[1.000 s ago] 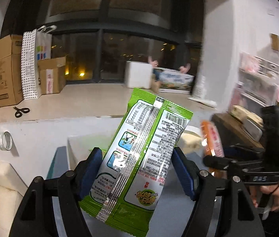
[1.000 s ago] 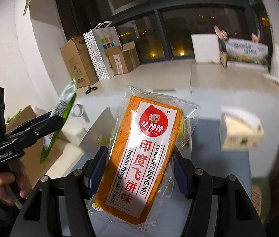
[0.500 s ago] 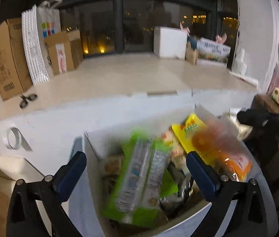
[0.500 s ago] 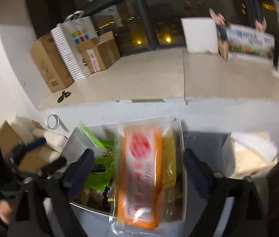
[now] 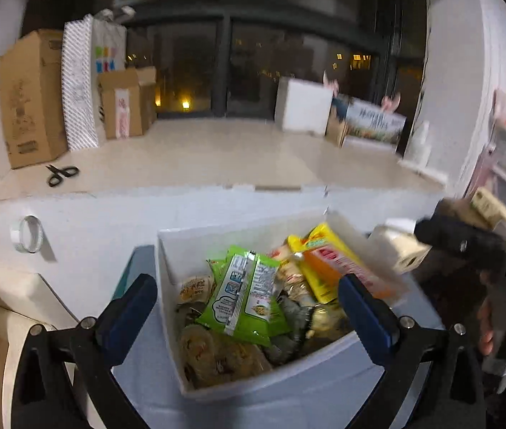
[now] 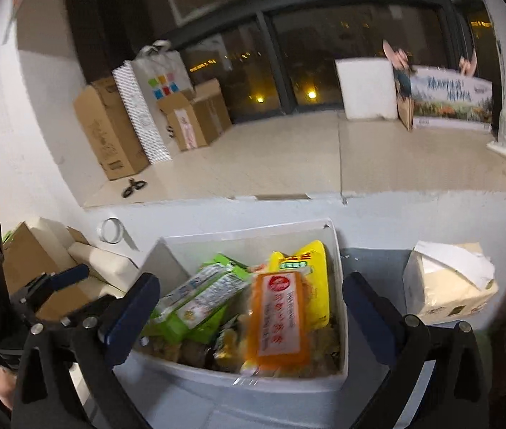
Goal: Organize snacks
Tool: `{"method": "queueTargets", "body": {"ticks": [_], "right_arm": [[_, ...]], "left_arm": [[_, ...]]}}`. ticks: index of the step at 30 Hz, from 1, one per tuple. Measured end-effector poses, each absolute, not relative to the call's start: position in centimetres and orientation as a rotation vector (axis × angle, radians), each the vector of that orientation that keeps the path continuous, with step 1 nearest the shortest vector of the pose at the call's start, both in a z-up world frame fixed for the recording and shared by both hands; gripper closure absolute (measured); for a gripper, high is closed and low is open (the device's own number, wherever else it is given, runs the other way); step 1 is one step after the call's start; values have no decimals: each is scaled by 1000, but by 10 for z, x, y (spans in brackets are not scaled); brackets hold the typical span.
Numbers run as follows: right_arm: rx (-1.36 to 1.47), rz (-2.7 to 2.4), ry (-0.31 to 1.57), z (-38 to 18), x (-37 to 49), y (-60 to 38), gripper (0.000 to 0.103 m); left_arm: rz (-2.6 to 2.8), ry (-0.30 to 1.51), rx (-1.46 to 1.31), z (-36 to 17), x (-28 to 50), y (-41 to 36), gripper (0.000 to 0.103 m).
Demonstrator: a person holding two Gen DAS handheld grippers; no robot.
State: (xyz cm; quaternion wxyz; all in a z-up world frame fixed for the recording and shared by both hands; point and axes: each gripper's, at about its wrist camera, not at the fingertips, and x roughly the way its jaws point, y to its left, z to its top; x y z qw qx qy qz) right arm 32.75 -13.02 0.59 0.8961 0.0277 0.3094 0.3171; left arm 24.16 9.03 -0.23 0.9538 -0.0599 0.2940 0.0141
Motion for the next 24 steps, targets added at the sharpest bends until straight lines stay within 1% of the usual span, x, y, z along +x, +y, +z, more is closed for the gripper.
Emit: {"method": "queueTargets", "body": {"ticks": [2,8,13,17,19,21,24], "right_arm": [[34,660,595,16,302,-134,0],[-54,646,474,42,219,-146,0],[-40,681,474,44,168,-161,0],[-27,679,515,35,141,-171,0],[23,690,551,26,127,-178,0],[48,691,548,16,112,-184,0],[28,669,552,10,101,-186,0]], "left_arm": [[18,547,-128,11,215,87,0],[111,506,-63,28,151,73,0],[112,513,-78,29,96,63,0],[61,528,-117,27,63,57,0],[98,517,-120,27,49,54,0],[118,513,-154,25,37,52,0],[103,533,-185,19,30,50,0]]}}
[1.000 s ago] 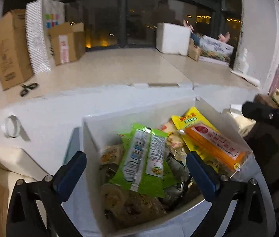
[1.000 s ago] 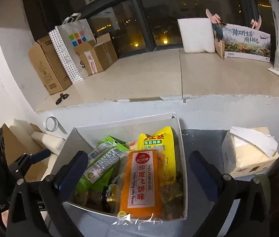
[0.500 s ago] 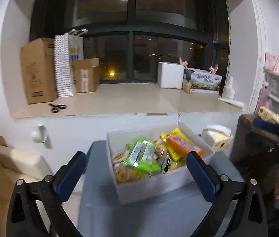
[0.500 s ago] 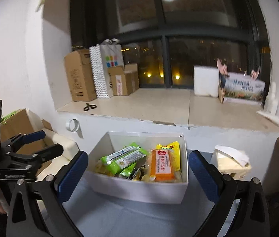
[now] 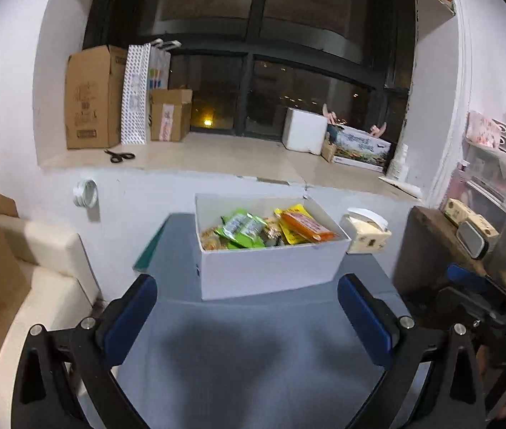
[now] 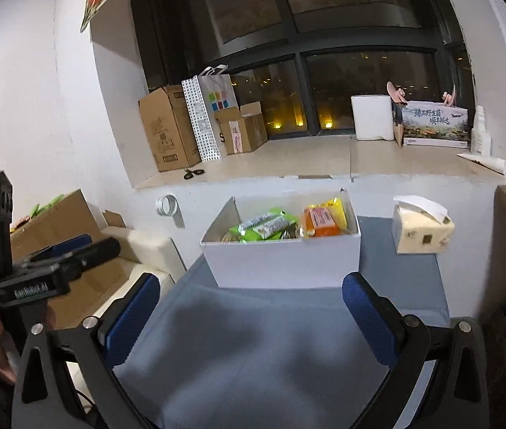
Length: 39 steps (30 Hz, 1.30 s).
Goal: Organize snacks
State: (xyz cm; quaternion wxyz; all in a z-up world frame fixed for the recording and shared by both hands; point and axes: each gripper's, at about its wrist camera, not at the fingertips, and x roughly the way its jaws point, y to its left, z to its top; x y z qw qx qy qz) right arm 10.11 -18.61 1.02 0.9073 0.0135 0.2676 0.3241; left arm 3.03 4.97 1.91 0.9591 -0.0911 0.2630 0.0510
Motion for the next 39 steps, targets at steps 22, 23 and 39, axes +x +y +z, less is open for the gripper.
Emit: {"method": "queueTargets", "body": {"ticks": [22,23,39], "right_arm": [[-6,683,557,15,94,-182,0],[-4,684,559,14,94,-183,0],[-14,683,561,14,93,-182,0]], "left_arm": [[64,551,-122,17,33,23,0],[62,552,-123,17,33,23,0],[54,565,-128,14,34,24,0]]}}
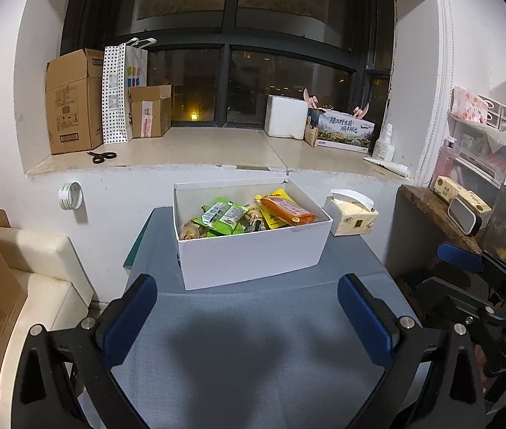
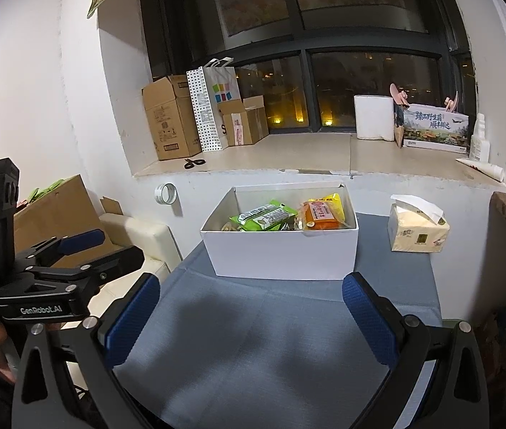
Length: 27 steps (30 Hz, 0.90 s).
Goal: Organize snacks
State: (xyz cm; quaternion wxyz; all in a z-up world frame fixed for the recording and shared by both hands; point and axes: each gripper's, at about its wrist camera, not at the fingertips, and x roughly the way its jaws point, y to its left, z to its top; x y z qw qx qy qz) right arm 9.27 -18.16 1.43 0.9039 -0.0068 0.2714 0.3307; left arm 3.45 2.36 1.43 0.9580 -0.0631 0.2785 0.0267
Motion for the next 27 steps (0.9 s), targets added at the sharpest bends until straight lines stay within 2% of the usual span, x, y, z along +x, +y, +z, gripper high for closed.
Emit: {"method": "queueTargets", "body": {"ticks": [27], "right_arm": [[-15,691,570,13,92,-182,0]], "left_arm": [[47,580,-132,11,34,22,0]]}}
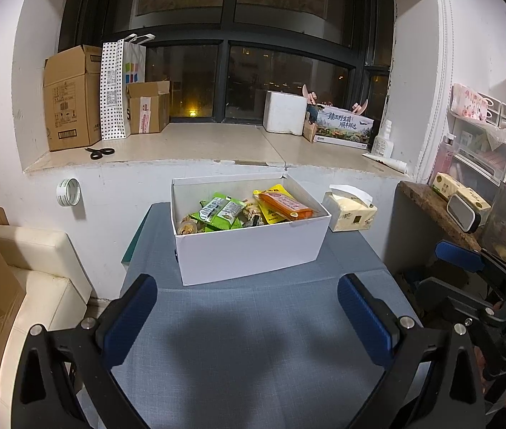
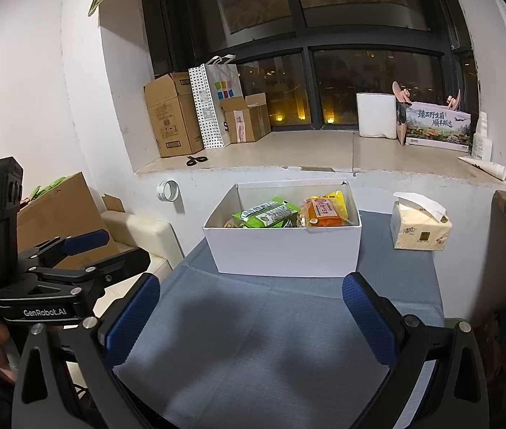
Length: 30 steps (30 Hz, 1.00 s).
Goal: Organize snacks
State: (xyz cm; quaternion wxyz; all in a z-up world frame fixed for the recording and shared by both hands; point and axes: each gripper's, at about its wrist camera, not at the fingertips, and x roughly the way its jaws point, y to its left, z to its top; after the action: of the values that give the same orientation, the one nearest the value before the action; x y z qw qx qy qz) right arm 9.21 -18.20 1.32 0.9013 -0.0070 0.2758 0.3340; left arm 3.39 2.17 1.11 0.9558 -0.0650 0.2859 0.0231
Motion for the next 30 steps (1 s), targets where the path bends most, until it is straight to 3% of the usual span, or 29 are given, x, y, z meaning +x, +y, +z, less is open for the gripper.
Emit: {"method": "queueTargets", "body": {"ticks": [30], "right_arm": [[-16,695,576,13,90,-181,0]], "left_arm": [[48,593,-134,8,34,22,0]]}}
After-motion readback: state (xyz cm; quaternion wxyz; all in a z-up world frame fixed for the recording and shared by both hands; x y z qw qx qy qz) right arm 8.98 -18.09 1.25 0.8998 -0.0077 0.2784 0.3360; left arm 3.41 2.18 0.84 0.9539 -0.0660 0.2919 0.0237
